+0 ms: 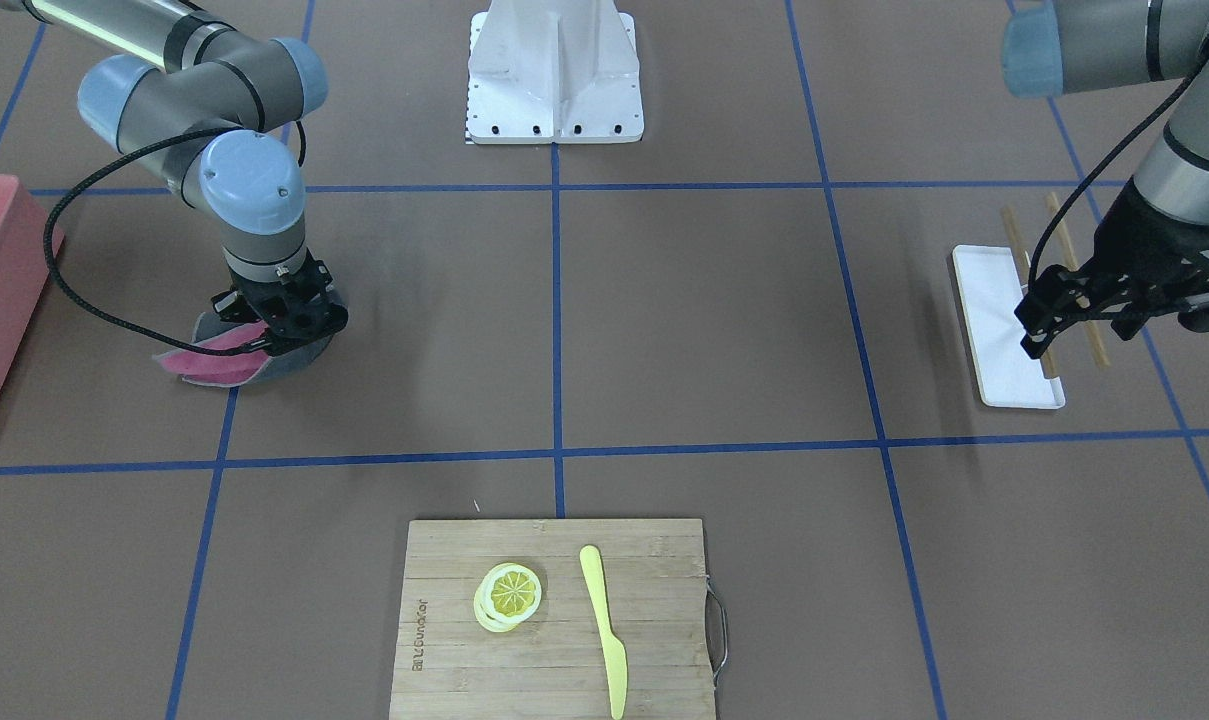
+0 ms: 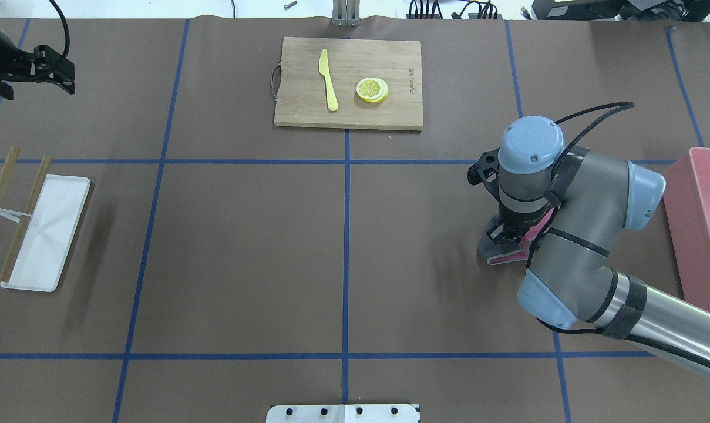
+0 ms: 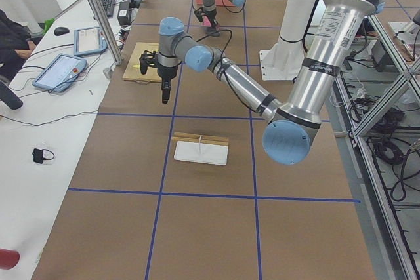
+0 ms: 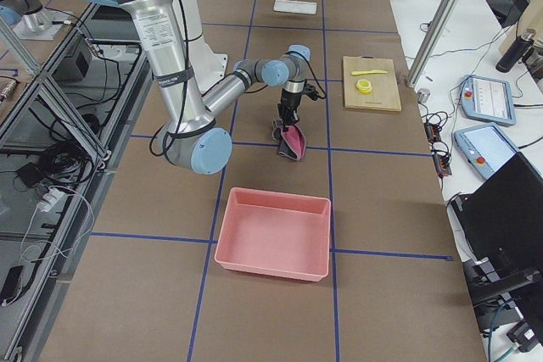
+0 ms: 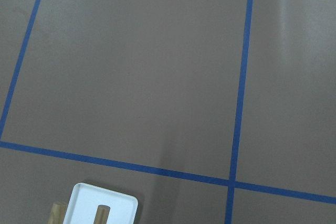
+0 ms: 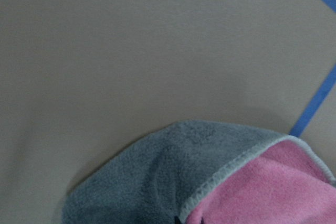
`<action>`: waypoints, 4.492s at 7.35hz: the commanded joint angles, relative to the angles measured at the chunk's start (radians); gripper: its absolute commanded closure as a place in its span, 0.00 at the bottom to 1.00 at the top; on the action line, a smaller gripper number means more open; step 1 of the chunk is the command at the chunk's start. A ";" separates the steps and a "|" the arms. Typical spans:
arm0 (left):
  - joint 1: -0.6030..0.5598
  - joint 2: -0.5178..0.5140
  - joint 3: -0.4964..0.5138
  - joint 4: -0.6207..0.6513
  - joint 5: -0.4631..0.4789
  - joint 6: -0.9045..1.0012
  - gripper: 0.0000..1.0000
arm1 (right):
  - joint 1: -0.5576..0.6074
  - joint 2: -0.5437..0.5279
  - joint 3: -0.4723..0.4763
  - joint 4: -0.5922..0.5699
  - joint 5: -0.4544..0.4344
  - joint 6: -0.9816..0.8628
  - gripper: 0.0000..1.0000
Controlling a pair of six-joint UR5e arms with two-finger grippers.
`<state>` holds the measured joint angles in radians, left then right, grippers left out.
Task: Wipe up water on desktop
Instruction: 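Wipe the cloth across the table toward the robot with the right gripper, then wipe the cloth farther from the robot and back with the right gripper, then wipe the cloth again across the same patch with the right gripper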
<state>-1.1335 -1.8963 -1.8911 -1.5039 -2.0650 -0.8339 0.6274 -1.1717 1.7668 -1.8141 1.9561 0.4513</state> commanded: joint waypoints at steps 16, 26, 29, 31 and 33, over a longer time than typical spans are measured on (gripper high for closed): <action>-0.025 0.002 -0.016 0.001 -0.003 -0.016 0.02 | 0.281 0.061 -0.285 0.130 0.112 -0.100 1.00; -0.025 0.014 -0.002 -0.001 0.000 -0.001 0.02 | -0.169 0.071 0.169 0.114 0.176 0.639 1.00; -0.020 0.013 0.007 -0.001 0.000 -0.002 0.02 | -0.131 0.064 0.117 0.116 0.170 0.569 1.00; -0.019 0.013 0.007 -0.001 0.000 -0.002 0.02 | -0.057 0.063 -0.021 0.224 0.178 0.515 1.00; -0.019 0.011 0.006 -0.001 0.000 -0.004 0.02 | 0.046 0.061 -0.087 0.223 0.211 0.431 1.00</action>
<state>-1.1524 -1.8840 -1.8846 -1.5048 -2.0647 -0.8364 0.6088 -1.1097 1.7246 -1.6001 2.1426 0.9443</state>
